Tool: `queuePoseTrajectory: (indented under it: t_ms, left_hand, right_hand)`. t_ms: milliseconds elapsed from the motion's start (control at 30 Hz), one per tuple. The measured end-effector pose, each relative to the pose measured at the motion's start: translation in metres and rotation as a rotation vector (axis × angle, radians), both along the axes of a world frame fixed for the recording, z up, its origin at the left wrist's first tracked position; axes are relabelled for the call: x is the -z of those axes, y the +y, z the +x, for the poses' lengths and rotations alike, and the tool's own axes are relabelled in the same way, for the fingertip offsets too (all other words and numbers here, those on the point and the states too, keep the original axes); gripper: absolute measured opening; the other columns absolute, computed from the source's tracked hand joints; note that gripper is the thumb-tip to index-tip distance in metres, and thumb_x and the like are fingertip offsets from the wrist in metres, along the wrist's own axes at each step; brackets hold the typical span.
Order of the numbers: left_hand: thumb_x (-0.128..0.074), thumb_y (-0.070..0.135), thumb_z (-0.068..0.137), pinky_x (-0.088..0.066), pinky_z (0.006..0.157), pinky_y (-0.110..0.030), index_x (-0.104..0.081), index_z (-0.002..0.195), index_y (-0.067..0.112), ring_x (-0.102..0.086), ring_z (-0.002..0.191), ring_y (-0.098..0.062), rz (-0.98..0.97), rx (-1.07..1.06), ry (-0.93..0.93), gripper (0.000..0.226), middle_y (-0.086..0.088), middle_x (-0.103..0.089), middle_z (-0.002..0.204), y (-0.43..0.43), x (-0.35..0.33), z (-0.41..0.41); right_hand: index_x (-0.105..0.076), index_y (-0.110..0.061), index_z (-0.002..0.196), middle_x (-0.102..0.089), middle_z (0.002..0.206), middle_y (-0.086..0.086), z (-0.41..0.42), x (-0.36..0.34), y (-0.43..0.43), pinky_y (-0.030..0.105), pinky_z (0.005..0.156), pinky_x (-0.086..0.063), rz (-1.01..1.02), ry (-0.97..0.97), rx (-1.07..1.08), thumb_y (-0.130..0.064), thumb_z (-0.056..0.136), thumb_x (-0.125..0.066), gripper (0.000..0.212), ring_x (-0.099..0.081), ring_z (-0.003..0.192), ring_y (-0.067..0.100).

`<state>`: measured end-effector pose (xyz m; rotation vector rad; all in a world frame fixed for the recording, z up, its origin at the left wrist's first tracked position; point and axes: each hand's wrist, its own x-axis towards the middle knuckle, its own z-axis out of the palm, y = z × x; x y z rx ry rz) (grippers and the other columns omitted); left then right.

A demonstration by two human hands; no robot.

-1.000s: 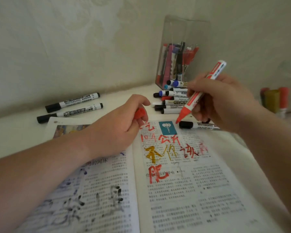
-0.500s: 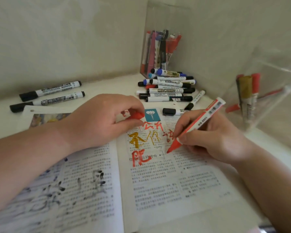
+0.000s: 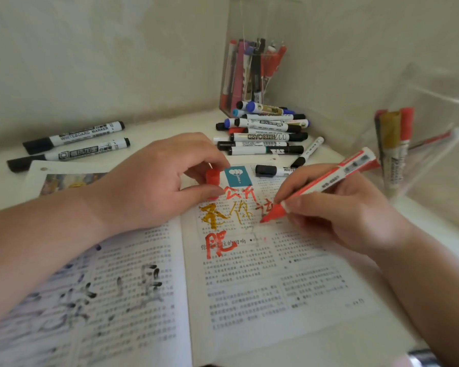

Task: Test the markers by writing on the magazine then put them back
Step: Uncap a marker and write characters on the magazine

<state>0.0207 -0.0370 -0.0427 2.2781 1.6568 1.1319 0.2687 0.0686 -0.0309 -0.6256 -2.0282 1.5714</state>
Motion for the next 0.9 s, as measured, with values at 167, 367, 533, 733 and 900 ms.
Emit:
queuePoseTrajectory:
  t_ms: [167, 367, 533, 733, 900]
  left_hand:
    - [-0.072, 0.038, 0.085, -0.045, 0.087, -0.008, -0.073, 0.111, 0.023, -0.065, 0.094, 0.001, -0.012, -0.028, 0.111, 0.031, 0.015, -0.071, 0.100, -0.0021, -0.0035, -0.0011]
    - [-0.068, 0.039, 0.091, -0.046, 0.086, -0.008, -0.073, 0.117, 0.026, -0.064, 0.095, 0.006, 0.011, -0.024, 0.110, 0.029, 0.021, -0.071, 0.104, -0.0016, -0.0028, -0.0007]
    - [-0.066, 0.033, 0.089, -0.051, 0.085, -0.018, -0.075, 0.112, 0.023, -0.070, 0.092, -0.001, 0.019, -0.034, 0.059, 0.026, 0.016, -0.074, 0.097, -0.0026, -0.0035, 0.0017]
    - [-0.072, 0.038, 0.088, -0.052, 0.084, -0.023, -0.075, 0.110, 0.023, -0.070, 0.091, -0.002, 0.010, -0.051, 0.056, 0.026, 0.017, -0.072, 0.095, -0.0027, -0.0036, 0.0016]
    - [-0.073, 0.033, 0.085, -0.050, 0.083, -0.014, -0.075, 0.108, 0.022, -0.068, 0.090, -0.006, -0.007, -0.035, 0.070, 0.025, 0.015, -0.070, 0.095, -0.0031, -0.0040, 0.0040]
  right_hand:
    - [-0.076, -0.007, 0.085, -0.063, 0.067, 0.026, 0.0097, -0.0022, 0.0123, 0.025, 0.040, -0.040, -0.025, -0.011, 0.032, -0.006, 0.075, -0.069, 0.012, -0.056, 0.052, 0.026]
    - [-0.067, -0.003, 0.074, -0.057, 0.046, -0.003, 0.0086, -0.0028, 0.0058, 0.017, 0.037, -0.031, 0.113, -0.196, 0.000, -0.007, 0.080, -0.073, 0.009, -0.041, 0.037, 0.006]
    - [-0.071, -0.014, 0.080, -0.071, 0.070, 0.018, 0.0041, 0.0025, 0.0037, 0.023, 0.047, -0.037, 0.161, -0.230, 0.036, -0.037, 0.076, -0.076, 0.024, -0.050, 0.049, 0.013]
    - [-0.065, -0.008, 0.075, -0.065, 0.063, 0.013, 0.0022, 0.0031, 0.0061, 0.030, 0.052, -0.038, 0.314, -0.321, 0.102, -0.027, 0.082, -0.076, 0.023, -0.050, 0.052, 0.013]
    - [-0.069, -0.006, 0.075, -0.065, 0.059, 0.008, 0.0047, -0.0017, 0.0049, 0.022, 0.047, -0.038, 0.212, -0.312, -0.012, -0.029, 0.076, -0.075, 0.024, -0.051, 0.047, 0.010]
